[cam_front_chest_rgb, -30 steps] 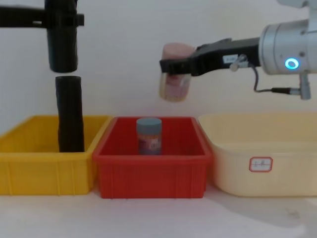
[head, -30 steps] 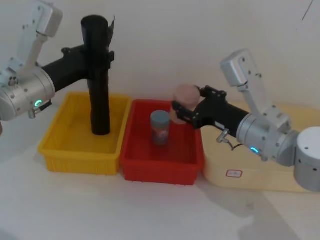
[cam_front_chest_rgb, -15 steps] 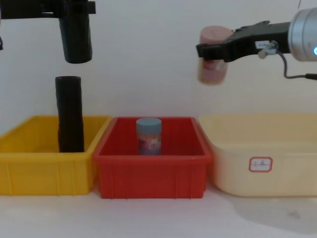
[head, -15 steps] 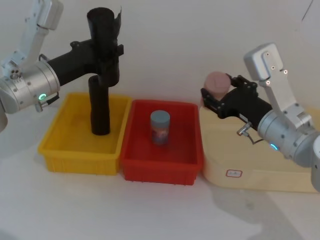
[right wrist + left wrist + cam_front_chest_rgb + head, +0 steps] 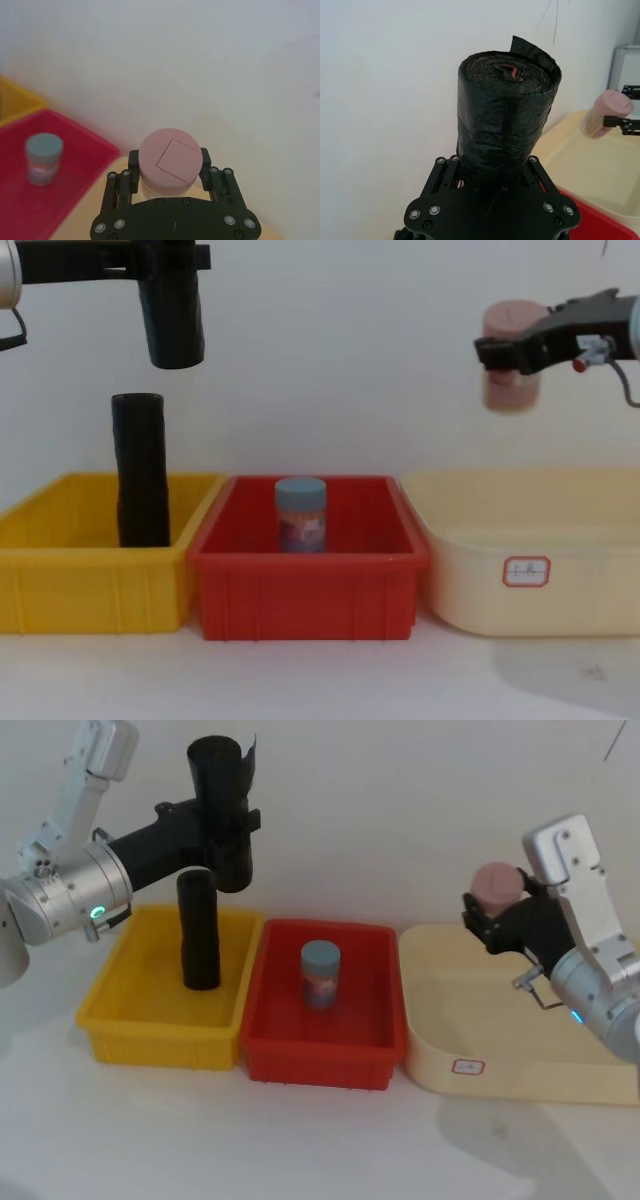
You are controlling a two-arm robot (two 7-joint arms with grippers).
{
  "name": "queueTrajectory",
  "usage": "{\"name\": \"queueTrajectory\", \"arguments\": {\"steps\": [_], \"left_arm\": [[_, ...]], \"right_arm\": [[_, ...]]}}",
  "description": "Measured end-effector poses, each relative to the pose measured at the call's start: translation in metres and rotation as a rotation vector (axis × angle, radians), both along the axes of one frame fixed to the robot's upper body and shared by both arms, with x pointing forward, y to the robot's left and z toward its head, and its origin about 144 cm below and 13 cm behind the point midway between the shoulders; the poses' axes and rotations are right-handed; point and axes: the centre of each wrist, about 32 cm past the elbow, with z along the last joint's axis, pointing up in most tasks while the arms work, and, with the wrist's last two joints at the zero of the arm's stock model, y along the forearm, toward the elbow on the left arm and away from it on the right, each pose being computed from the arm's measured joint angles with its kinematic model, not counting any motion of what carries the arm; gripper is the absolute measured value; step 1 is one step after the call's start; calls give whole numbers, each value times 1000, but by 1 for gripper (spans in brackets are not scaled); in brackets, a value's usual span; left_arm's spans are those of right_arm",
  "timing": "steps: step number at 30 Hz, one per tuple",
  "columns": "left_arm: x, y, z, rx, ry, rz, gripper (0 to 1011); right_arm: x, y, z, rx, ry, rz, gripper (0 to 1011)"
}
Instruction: Pick up the garbage bag with the one hand and transfer it to the other hand.
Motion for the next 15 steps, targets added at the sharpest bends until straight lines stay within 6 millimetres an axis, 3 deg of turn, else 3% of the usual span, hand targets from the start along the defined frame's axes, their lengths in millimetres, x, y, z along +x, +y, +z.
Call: {"name": "queueTrajectory", "arguments": {"steps": [15], "left_arm": [[9,-2,-11,-95,-46,-33,402]], "right_arm": [[5,-12,-22,-45,14,-250,666]]}}
